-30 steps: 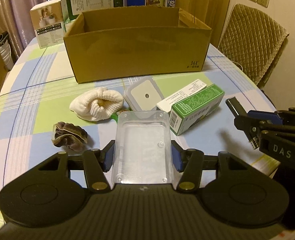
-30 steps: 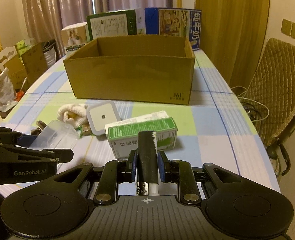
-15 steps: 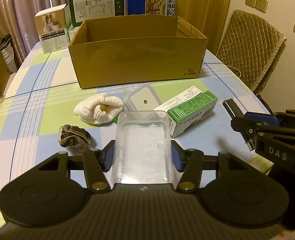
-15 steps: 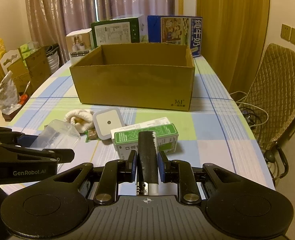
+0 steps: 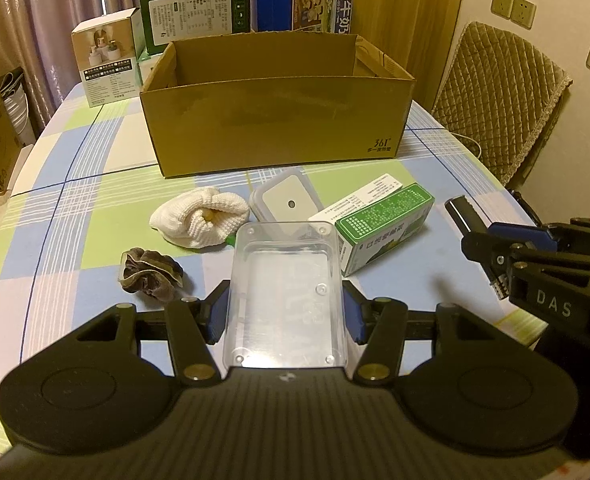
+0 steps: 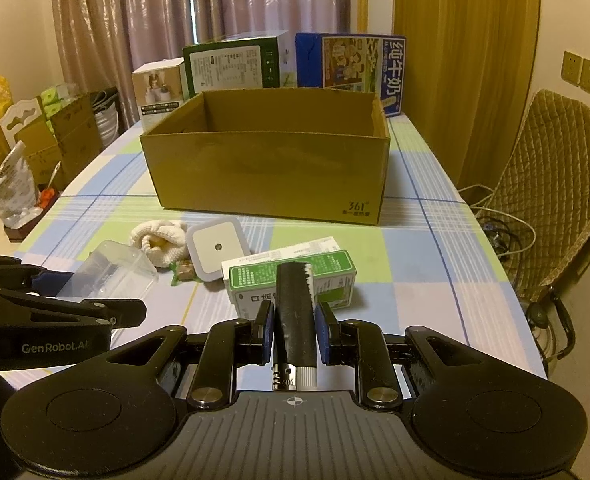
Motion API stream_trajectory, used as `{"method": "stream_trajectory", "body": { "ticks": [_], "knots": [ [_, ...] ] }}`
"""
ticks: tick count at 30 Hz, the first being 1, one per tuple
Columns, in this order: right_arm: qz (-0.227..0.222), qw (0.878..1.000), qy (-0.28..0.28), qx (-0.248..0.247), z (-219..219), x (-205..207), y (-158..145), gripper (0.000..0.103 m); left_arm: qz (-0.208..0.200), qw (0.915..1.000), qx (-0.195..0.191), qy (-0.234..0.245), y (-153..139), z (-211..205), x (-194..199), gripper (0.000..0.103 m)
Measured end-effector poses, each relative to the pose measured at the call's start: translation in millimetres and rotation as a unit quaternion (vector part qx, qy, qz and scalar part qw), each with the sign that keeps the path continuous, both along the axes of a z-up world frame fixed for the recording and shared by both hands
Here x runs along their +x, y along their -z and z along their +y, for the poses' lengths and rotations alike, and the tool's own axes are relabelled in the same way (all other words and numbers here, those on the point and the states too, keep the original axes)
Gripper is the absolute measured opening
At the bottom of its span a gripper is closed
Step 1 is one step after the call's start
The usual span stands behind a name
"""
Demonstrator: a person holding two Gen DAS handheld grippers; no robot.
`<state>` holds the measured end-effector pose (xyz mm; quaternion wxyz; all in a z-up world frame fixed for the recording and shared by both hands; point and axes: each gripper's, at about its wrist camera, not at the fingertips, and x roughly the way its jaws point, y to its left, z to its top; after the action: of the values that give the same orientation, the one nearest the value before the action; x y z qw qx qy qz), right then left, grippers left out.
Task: Organize objects
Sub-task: 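Carry the clear tray with the left tool while the right tool carries the black item to the box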
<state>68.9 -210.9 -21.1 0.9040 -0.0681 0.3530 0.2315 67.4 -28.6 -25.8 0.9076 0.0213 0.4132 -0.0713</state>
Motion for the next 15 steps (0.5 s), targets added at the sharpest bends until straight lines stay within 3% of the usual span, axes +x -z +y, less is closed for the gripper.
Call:
{"method": "stream_trajectory", "body": {
  "ticks": [15],
  "knots": [
    [-0.002,1.000,-0.002,-0.003,2,13,-5,0.019,-0.001,1.0000,-0.005,0.001,-4,5,12,0.051]
  ]
}}
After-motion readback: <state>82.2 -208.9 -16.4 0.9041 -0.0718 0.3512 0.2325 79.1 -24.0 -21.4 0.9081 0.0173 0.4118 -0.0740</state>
